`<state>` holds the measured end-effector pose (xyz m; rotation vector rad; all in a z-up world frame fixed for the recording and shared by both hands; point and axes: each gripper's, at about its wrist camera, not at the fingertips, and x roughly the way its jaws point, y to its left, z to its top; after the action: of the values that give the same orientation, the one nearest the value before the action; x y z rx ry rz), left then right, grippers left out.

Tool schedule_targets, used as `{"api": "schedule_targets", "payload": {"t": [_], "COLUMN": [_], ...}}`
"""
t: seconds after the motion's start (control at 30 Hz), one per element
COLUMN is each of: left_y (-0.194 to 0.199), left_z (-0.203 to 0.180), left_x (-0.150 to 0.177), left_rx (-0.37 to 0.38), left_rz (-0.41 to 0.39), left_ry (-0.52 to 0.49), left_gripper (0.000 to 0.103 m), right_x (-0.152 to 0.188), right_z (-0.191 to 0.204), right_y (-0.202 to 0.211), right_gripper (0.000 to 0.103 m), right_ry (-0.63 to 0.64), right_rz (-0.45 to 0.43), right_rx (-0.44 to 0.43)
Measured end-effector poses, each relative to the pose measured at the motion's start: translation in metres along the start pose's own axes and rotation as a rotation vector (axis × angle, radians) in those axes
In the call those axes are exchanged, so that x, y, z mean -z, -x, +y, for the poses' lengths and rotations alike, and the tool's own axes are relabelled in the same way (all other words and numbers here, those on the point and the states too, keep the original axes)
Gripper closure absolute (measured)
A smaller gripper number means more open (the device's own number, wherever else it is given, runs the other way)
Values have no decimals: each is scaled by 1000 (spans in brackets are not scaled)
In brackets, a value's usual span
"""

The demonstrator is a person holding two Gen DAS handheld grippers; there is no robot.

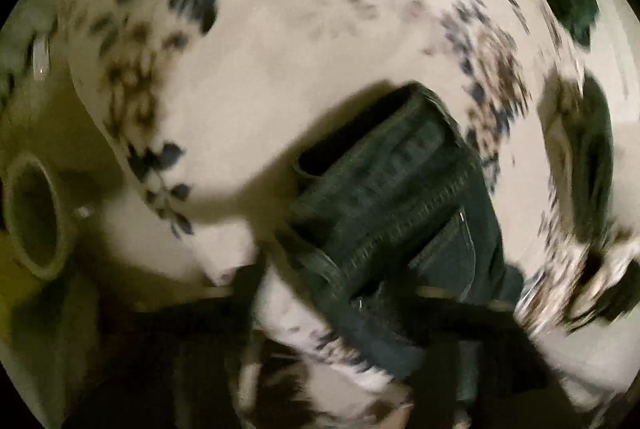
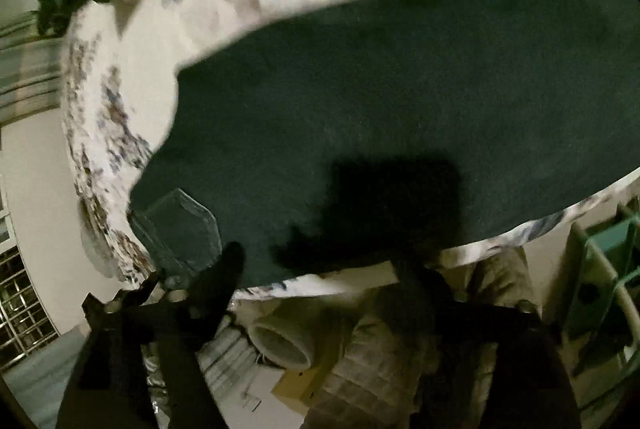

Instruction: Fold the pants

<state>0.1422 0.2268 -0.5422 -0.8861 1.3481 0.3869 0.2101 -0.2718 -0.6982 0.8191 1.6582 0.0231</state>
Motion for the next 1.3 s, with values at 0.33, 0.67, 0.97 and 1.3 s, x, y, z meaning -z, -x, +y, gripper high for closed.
{"api": "schedule_targets", "payload": {"t": [0.33,0.67,0.97,1.3], "left_y": [-13,-121,-193,-197], "left_z": [-158,-311,-346,-337], "left_x": [59,202,250,256], "left_rx": [-70,-118,-256,-232], "left_rz": [-38,109,116,77], "left_ry": [-468,-761,-847,-833], "left_gripper": [14,14,1,0], "right_x": [-21,-45,-81,-117], "right_z": [-116,-373,-457,-475], "right_y": [93,172,167,176], "right_gripper": [8,19,28,42], "right_ry": [-141,-497,-481,-438], "right_rz": [-427,-630,-731,-805], "right_rx": [-30,-143,-430,-619]}}
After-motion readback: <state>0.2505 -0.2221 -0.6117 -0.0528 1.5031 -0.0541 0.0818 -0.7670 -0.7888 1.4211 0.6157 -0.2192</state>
